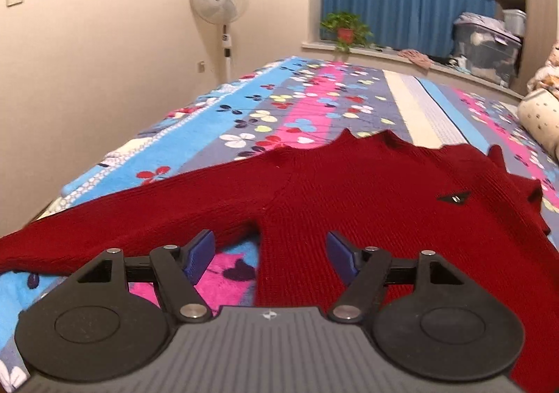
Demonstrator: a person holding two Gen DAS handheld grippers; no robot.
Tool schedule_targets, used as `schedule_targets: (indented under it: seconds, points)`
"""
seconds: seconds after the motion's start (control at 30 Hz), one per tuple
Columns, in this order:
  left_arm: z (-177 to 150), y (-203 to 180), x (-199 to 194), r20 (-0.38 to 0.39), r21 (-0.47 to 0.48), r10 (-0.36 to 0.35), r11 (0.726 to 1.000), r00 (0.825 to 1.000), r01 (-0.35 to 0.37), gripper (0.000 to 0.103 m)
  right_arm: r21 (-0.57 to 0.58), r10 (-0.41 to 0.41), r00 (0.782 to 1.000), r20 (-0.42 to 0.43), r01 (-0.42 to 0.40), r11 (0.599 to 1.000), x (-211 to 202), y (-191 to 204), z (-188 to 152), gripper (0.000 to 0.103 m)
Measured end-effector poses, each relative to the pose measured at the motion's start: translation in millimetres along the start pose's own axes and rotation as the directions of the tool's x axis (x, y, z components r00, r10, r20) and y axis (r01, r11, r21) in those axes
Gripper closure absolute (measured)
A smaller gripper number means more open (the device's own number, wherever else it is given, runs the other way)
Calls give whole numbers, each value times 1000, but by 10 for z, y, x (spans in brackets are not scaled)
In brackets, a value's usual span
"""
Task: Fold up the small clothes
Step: 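Lower the sweater onto the bed with the left gripper and release, then grasp a sweater sleeve with the right gripper and stretch it outward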
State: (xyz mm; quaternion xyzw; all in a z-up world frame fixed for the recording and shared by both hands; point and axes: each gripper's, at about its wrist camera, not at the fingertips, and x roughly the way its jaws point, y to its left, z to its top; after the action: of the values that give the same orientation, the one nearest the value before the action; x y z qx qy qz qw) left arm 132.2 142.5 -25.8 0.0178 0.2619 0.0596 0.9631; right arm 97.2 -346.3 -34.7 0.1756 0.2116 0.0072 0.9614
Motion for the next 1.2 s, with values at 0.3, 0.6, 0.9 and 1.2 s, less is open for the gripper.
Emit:
schedule_targets:
  seconds: [0.3, 0.6, 0.9, 1.2]
  points:
    - [26, 61, 25, 17, -12, 41, 999, 999, -41, 27, 185, -17, 1000, 12, 14, 983, 489, -325, 135, 75]
    - [-85, -22, 43, 38, 124, 5, 992, 999, -10, 19, 471, 62, 998, 12, -60, 880, 1183, -850, 259, 57]
    - [-177, -208, 186, 48, 287, 38, 957, 998, -50, 18, 594, 160, 986, 56, -162, 788, 1582, -1130, 303, 89]
    - [-140, -214, 226, 57, 277, 38, 960, 998, -52, 18, 359, -260, 866, 428, 101, 928, 569, -1300, 946, 90]
